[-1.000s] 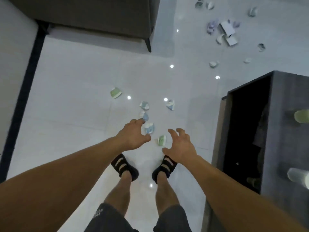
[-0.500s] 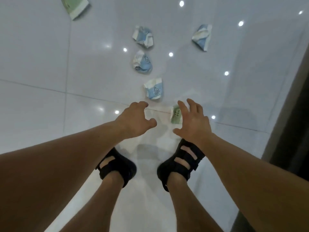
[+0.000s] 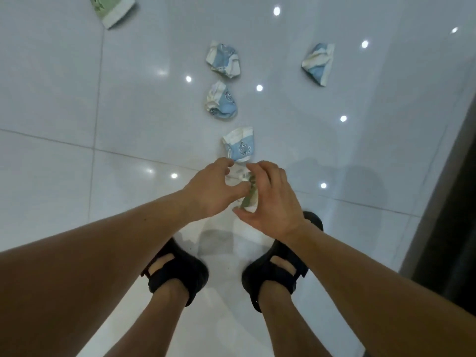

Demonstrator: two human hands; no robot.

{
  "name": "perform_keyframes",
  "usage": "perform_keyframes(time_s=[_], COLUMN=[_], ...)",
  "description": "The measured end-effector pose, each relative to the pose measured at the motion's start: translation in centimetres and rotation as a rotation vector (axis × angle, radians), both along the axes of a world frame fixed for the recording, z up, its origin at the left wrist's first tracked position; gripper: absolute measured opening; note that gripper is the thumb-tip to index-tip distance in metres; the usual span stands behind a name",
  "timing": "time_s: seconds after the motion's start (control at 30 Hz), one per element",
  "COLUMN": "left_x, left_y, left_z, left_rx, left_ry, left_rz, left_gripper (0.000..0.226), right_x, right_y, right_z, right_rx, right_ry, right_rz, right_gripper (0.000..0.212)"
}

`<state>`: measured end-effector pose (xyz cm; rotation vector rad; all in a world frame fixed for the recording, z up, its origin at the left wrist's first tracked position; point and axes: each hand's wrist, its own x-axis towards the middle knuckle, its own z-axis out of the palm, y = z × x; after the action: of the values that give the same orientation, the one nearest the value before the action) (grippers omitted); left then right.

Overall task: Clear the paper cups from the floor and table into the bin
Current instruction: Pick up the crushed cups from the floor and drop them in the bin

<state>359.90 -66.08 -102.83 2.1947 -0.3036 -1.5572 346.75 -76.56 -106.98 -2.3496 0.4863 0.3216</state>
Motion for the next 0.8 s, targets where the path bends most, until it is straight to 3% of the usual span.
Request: perform_keyframes(time_s=[0.17, 0.37, 0.47, 0.6, 0.8], left_x=[2.6, 4.5, 4.8, 4.8, 6.4], left_y=[0.1, 3.8, 6.8, 9.8, 10.1], left_z=[2.9, 1.4, -0.2, -2.3, -4.5], left_rx=[-0.101, -0.009, 0.071, 0.102, 0.051], left_ry=[-0.025, -0.181, -0.221, -0.232, -0.274], left_rz=[0.027, 0.060, 0.147, 0.128, 0.118], left_gripper=[0.039, 0.026, 0.028, 0.031, 0.027], right_x=[3.8, 6.0, 6.9, 8.5, 9.4], right_y=[1.1, 1.5, 0.8, -0.3, 0.0], right_z=[3.3, 2.0, -0.2, -3.8, -6.4], right_rx=[0.113, 0.159, -0.013, -0.190, -0.246], right_ry=[-0.176, -0.038, 0.035, 0.282, 0.270], right_rz=[-0.025, 0.008, 0.019, 0.048, 0.073], right_gripper=[0.091, 0.110, 0.112, 0.112, 0.059])
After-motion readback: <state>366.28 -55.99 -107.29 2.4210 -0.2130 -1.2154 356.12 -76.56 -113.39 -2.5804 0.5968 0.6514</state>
